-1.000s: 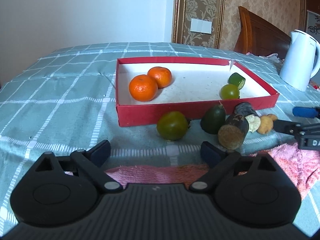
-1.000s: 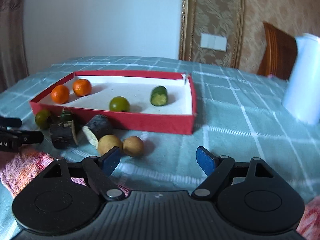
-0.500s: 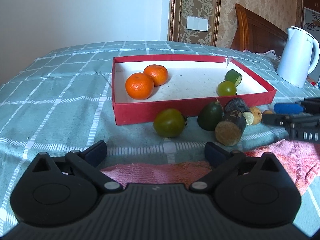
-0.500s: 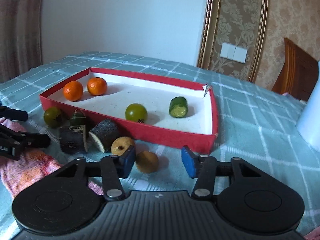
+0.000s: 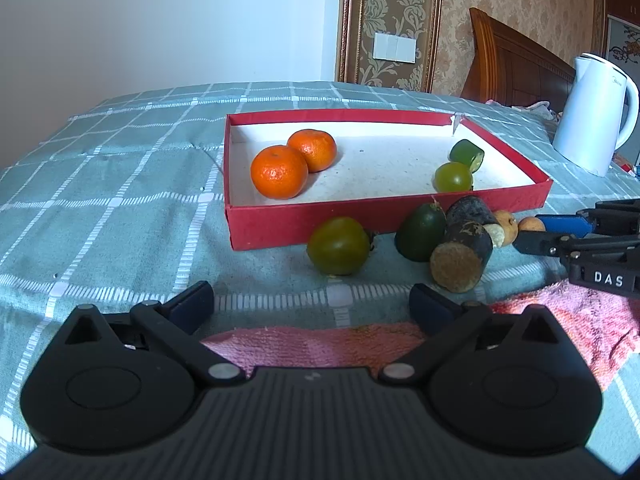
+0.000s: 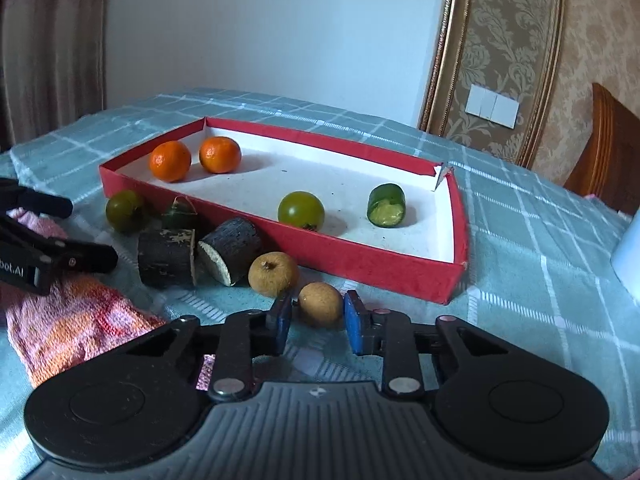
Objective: Organize fruits
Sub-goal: 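Grasp the small brown round fruit in front of the tray with the right gripper, then carry the brown round fruit into the tray and open the right gripper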
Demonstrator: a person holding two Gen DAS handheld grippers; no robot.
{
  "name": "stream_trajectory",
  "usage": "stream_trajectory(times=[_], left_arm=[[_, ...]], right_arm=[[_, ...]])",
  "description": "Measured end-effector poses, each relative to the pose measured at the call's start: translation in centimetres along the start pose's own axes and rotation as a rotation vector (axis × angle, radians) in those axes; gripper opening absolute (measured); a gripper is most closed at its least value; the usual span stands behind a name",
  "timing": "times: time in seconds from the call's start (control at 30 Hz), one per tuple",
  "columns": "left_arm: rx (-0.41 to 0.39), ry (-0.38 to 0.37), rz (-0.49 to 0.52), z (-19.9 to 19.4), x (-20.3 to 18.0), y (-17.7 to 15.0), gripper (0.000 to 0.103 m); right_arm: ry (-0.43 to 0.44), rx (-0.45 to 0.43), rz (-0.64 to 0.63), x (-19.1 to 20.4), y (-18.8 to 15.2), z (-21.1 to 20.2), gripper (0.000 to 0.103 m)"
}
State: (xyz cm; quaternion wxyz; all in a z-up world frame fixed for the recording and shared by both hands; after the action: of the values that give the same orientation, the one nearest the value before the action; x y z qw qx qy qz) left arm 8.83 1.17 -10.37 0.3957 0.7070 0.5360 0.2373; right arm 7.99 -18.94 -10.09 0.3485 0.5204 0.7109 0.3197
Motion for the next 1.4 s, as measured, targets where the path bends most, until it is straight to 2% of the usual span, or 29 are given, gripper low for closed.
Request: stream_trajectory(times=[0.4,0.57,0.73,1.0,1.4], left_arm=[[0.004,0.005,0.007,0.1,0.1,-0.1,0.103],[0.004,0.005,0.008,0.1,0.0,-0.1,0.103],[0.004,0.005,0.008,0.1,0.0,-0.1,0.103],[0.005,0.006,0.009,0.1,0.0,-0.1,0.103],[0.007,0.009,0.013,0.1,0.1,-0.1,0.103]], right_arm=[[-0.027,-0.029,0.096,-1.4,0.2,-1.0,0.028],[-0.058,-0.077,0.109,-2.6,2.2,-1.7,0.028],[-0.086,-0.094,0.108,-3.5,4.4,-0.7,0.028],[-0.124,-0.053,0.112,-4.4,6.1,2.9,0.028],[-0.143,0.015,0.123,-4.9,5.2,5.8,0.028]])
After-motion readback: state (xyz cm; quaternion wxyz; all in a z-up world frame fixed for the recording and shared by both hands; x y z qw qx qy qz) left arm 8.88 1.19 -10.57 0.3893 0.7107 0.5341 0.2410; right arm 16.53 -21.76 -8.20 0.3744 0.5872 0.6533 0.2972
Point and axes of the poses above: each gripper's, at about its wrist camera, not at the fingertips, and z roughly the way its jaws point, x to its left, y to its top, the point moved 10 cm from there along z, roughly the way its jaws point, and after that the axes turned 5 degrees about -y, right-handed, at the moved point
